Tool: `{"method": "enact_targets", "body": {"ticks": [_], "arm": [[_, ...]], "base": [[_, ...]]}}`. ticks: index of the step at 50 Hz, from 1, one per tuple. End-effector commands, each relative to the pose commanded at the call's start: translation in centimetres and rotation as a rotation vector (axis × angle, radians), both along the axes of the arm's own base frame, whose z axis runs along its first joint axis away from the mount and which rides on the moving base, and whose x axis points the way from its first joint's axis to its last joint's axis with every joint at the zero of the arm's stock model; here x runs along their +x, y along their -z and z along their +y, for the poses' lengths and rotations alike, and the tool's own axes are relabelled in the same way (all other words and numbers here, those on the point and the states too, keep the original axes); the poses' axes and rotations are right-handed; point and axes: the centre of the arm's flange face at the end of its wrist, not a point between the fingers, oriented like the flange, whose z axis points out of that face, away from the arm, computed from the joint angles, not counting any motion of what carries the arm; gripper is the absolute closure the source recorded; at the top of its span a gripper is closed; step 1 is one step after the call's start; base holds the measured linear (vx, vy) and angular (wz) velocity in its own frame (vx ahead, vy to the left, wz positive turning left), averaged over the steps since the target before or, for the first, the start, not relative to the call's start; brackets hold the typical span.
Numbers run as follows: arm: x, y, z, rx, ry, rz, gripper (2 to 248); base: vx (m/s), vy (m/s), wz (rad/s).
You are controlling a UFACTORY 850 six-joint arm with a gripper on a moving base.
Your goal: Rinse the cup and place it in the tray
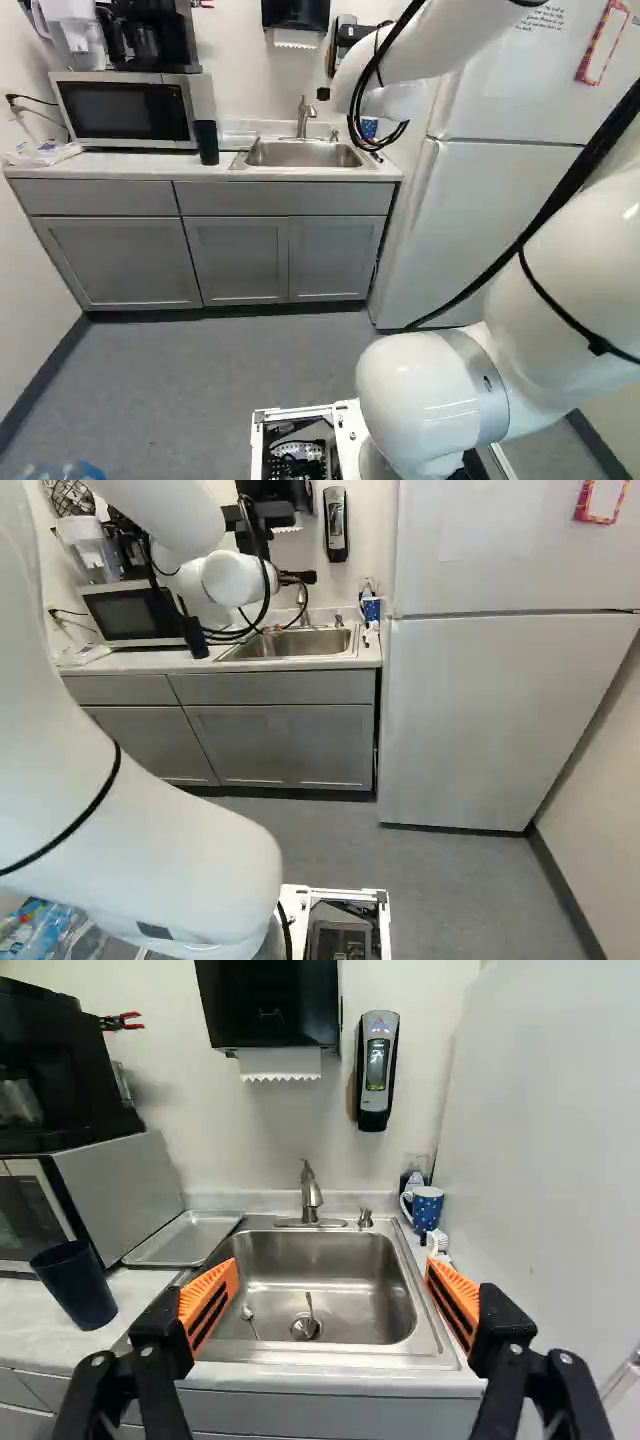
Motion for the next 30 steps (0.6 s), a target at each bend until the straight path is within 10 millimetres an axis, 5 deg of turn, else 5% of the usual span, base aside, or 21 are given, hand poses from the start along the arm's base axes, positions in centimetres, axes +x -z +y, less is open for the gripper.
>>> {"method": "enact_targets", "body": {"ticks": [30], "arm": [[0.6,-2.6,0.0,0.0,0.0,0.022,3]], "base": [[0.0,0.0,0.0]]}}
